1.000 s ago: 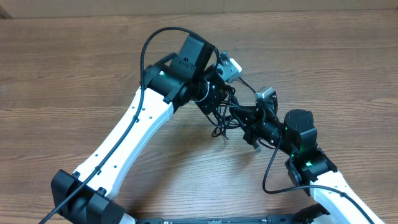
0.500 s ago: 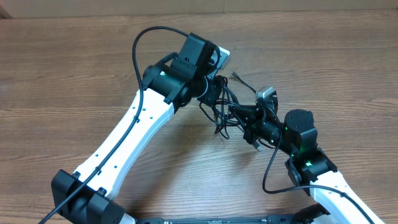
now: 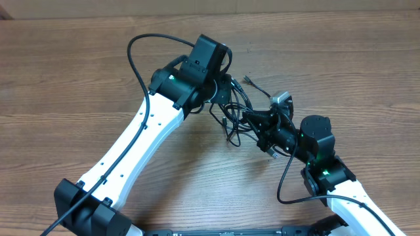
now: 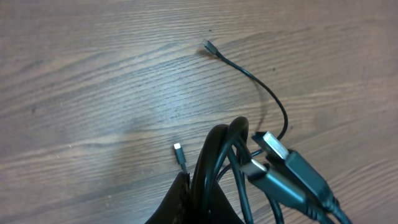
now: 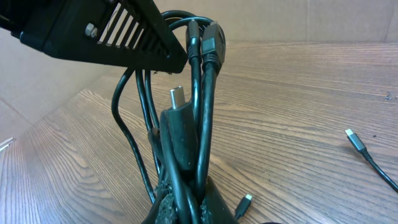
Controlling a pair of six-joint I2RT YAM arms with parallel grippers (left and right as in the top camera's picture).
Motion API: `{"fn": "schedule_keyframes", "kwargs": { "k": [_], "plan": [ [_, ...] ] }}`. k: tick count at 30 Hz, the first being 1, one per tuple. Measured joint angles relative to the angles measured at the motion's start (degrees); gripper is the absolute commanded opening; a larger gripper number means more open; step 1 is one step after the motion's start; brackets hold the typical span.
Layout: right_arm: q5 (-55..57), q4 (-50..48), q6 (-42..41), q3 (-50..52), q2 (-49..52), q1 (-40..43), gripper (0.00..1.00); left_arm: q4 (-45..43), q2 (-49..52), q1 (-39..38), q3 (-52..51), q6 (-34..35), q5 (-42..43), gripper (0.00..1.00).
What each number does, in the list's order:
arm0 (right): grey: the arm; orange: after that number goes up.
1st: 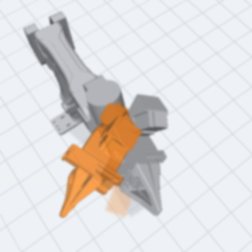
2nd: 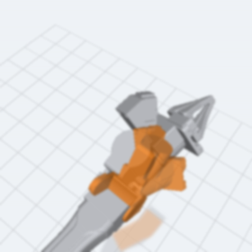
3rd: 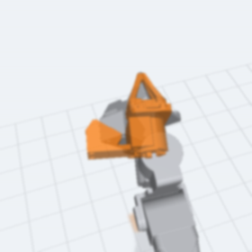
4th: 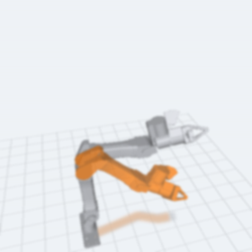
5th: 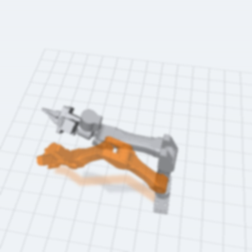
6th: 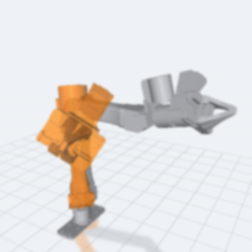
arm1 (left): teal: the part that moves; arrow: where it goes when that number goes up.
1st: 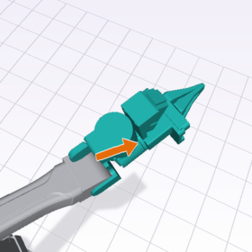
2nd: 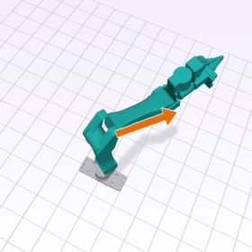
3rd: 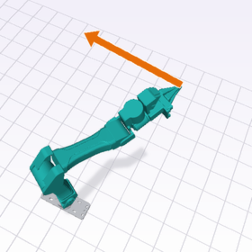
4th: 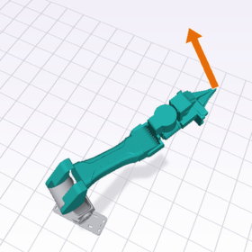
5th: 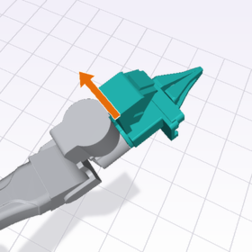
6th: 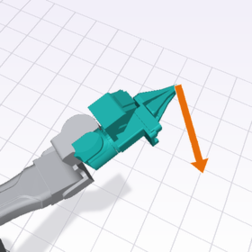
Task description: Untangle cables
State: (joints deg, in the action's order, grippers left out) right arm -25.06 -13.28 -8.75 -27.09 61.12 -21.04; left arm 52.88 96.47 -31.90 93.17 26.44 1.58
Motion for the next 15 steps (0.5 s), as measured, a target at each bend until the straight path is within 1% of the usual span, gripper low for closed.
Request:
{"fn": "schedule_keyframes", "kwargs": {
  "k": [3,4,5,6,7,8,15],
  "plan": [
    [0.00,0.00,-0.02,0.00,0.00,0.02,0.05,0.17,0.00,0.00,0.00,4.00,-0.39,0.04],
    [0.02,0.00,-0.04,0.00,0.00,0.02,0.11,0.31,0.00,0.00,0.00,5.09,-0.55,0.04],
    [0.00,0.02,-0.24,0.00,0.00,0.02,0.28,0.39,0.00,0.00,0.00,6.10,-0.61,0.04],
    [-0.02,0.11,-0.22,0.00,0.00,0.04,0.52,0.42,0.00,0.00,0.00,6.80,-0.87,0.04],
    [0.02,0.68,-0.22,0.00,0.00,0.09,0.90,0.39,0.00,0.02,0.00,7.69,-1.25,0.04],
    [-0.02,0.98,-0.13,0.00,0.00,0.09,1.00,0.37,0.00,0.07,0.00,8.15,-1.53,0.04],
    [-0.13,1.92,-0.07,0.00,0.00,0.09,1.00,1.64,0.00,0.07,0.00,10.12,-2.58,0.04]
  ]
}}
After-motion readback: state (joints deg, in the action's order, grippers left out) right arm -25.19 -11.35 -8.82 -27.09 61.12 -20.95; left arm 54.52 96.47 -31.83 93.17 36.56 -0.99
